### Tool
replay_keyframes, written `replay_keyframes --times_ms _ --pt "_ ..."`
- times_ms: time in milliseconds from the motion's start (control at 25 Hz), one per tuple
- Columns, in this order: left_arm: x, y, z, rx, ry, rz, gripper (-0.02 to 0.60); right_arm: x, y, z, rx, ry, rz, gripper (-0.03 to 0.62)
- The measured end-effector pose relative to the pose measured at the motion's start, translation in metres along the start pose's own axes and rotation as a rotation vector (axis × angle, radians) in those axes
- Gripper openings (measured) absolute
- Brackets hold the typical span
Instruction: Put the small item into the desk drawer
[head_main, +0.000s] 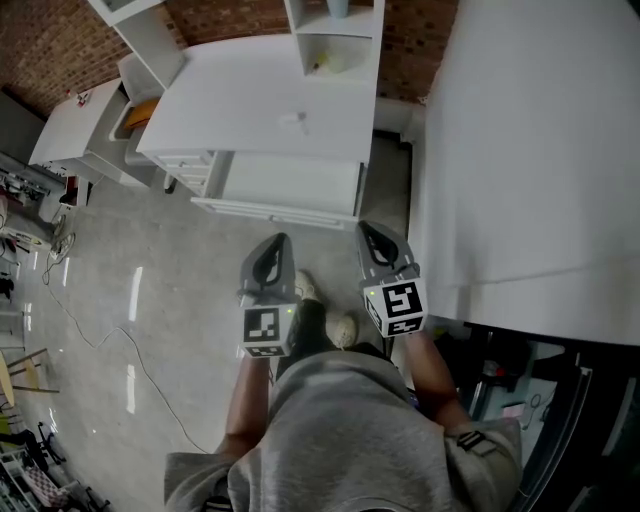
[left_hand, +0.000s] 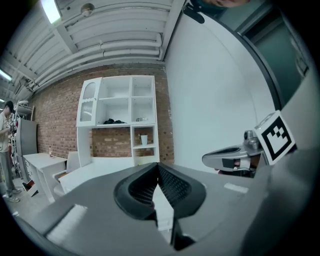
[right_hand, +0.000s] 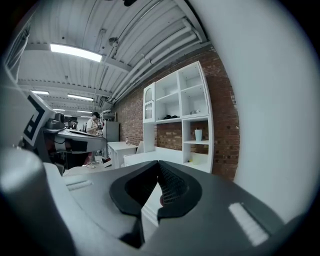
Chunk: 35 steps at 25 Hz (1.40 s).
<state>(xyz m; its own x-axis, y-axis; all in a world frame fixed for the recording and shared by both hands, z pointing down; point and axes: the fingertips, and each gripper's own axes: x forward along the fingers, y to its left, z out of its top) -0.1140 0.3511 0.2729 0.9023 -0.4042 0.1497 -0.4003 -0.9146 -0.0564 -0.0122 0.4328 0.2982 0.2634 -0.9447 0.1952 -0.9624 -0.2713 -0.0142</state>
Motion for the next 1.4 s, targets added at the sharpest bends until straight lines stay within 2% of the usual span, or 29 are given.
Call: replay_keyframes --times_ms 520,1120,1400 --pt "0.084 0.069 -0.002 -0.031 0.018 0.014 0.012 0.103 -0.018 0.009 -0.018 0.046 0.022 0.003" --pt "0.174 0.170 0.001 -0.078 0.027 -0.025 0.012 0.236 -0.018 0.039 -0.046 0.098 0.020 0.003" --pt "0.199 0.204 -0.001 -0.092 0.019 -0.042 0.012 0.279 -0.021 0.045 -0.075 0.119 0.002 0.003"
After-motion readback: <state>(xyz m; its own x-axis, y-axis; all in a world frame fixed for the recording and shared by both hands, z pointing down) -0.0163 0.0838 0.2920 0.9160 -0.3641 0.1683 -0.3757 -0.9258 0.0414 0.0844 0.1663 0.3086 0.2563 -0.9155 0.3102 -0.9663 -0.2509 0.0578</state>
